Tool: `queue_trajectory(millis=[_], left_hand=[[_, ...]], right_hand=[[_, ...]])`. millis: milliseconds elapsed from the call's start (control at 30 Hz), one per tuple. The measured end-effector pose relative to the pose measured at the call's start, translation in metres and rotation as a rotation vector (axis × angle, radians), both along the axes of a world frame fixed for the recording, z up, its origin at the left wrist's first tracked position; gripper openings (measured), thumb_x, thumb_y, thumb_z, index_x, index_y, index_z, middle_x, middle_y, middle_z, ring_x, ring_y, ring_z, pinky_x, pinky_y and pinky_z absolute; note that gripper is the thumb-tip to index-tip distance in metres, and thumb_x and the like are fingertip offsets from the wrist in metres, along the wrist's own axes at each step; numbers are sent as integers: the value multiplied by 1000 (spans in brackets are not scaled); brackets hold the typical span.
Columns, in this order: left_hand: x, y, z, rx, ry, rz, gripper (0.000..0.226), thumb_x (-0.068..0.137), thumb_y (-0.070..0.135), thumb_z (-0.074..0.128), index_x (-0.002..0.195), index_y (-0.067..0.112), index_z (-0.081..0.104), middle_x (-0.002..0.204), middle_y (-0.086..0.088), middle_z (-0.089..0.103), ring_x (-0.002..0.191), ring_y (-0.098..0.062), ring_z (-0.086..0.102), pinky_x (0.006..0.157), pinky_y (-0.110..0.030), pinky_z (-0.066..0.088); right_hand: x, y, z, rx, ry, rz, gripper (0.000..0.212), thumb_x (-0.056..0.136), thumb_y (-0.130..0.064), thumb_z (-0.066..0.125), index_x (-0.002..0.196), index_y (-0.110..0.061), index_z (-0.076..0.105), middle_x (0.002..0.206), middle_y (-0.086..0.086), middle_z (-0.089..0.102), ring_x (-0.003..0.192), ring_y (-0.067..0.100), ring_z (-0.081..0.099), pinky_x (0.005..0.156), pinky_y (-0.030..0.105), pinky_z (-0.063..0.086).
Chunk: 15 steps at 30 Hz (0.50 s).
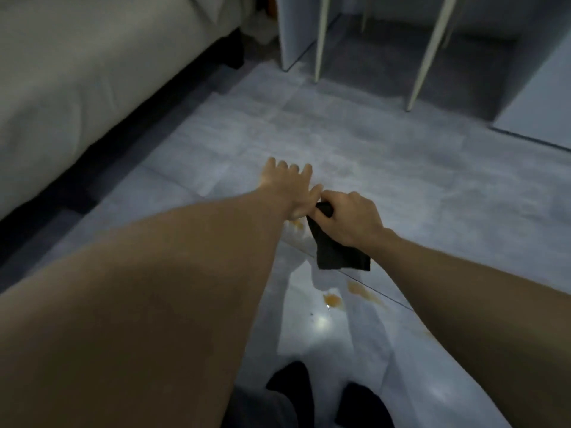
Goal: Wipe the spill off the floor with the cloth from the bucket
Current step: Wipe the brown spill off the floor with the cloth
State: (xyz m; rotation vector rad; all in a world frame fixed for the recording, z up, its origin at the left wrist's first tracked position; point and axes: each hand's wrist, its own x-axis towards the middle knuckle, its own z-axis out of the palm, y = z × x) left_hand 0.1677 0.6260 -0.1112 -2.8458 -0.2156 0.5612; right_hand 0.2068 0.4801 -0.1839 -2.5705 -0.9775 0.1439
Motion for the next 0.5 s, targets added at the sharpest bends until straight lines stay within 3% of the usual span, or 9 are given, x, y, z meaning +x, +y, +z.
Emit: queue_trajectory(millis=[100, 167, 233, 367, 433, 500], left_hand=[[3, 27, -37, 4, 60, 48, 71, 101, 56, 8, 160, 17, 7, 162, -14, 28, 148, -35, 24, 120, -51, 12], [6, 39, -61, -6, 93, 59, 70, 102, 55, 8, 160, 16, 4, 164, -13, 24, 150, -34, 20, 121, -51, 9], [9, 45, -85, -18, 109, 64, 70, 102, 55, 9, 160, 16, 2, 165, -12, 21, 150, -34, 18, 121, -51, 8], [7, 48, -126, -81, 93, 45, 72, 101, 58, 7, 160, 18, -1, 167, -9, 15, 151, -34, 15, 121, -51, 9], [5, 45, -140, -160, 79, 39, 73, 100, 59, 8, 160, 19, -1, 168, -7, 11, 152, -33, 12, 121, -51, 9], [5, 41, -150, -217, 70, 16, 72, 101, 59, 10, 160, 19, 0, 168, -5, 6, 153, -30, 8, 122, -51, 9]], right_hand=[[14, 35, -41, -50, -21, -6, 40, 97, -58, 51, 104, -20, 62, 89, 6, 71, 81, 30, 67, 63, 36, 47], [24, 47, -71, -146, -48, -84, 53, 95, -61, 52, 123, -16, 56, 119, 15, 66, 111, 38, 60, 86, 45, 50], [28, 51, -98, -207, -75, -143, 69, 96, -62, 52, 141, -10, 47, 145, 23, 48, 137, 48, 41, 111, 54, 37], [17, 55, -139, -204, -68, -72, 72, 95, -57, 19, 137, -7, 50, 141, 22, 50, 132, 43, 43, 115, 52, 30], [13, 60, -153, -213, 26, -66, 71, 99, -53, 24, 155, -10, 33, 161, 19, 32, 149, 41, 24, 125, 50, 13], [13, 66, -165, -303, 64, -66, 83, 100, -61, 32, 164, -19, 1, 172, 12, -2, 157, 40, -6, 127, 52, -5]])
